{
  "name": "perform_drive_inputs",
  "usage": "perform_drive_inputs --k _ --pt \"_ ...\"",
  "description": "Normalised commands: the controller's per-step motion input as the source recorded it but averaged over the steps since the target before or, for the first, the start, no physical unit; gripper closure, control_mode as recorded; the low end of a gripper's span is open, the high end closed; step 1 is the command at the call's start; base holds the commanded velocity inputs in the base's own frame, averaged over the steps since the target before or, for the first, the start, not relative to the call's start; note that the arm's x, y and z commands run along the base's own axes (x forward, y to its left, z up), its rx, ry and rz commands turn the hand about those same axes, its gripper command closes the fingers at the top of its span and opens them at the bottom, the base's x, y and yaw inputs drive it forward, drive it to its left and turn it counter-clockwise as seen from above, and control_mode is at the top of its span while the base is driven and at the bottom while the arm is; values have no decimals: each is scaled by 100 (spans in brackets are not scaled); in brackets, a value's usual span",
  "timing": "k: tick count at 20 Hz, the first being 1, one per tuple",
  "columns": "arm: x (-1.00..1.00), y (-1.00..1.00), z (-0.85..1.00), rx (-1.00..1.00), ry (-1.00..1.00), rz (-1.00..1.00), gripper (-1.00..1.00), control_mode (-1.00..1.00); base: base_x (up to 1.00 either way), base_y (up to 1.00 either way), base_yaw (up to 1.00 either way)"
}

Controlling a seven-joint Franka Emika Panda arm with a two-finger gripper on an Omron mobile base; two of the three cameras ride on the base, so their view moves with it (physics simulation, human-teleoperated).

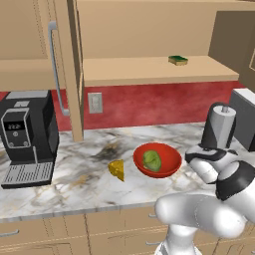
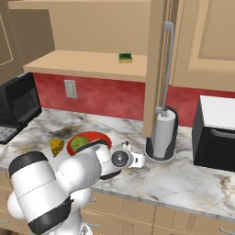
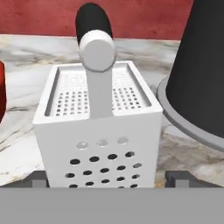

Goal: Pick the cheese from the fridge and the cheese grater from the cabinet and place them next to the salad bowl.

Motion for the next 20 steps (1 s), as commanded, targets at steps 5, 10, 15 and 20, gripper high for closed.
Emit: perform_drive_inputs --k 5,10,15,20 --pt "-21 0 8 0 6 0 -100 -100 0 0 0" --pt "-27 1 25 0 1 -2 -100 -100 0 0 0" --pt "-30 6 28 0 5 -3 -100 -100 0 0 0" --pt "-25 21 37 1 13 -2 -100 -100 0 0 0"
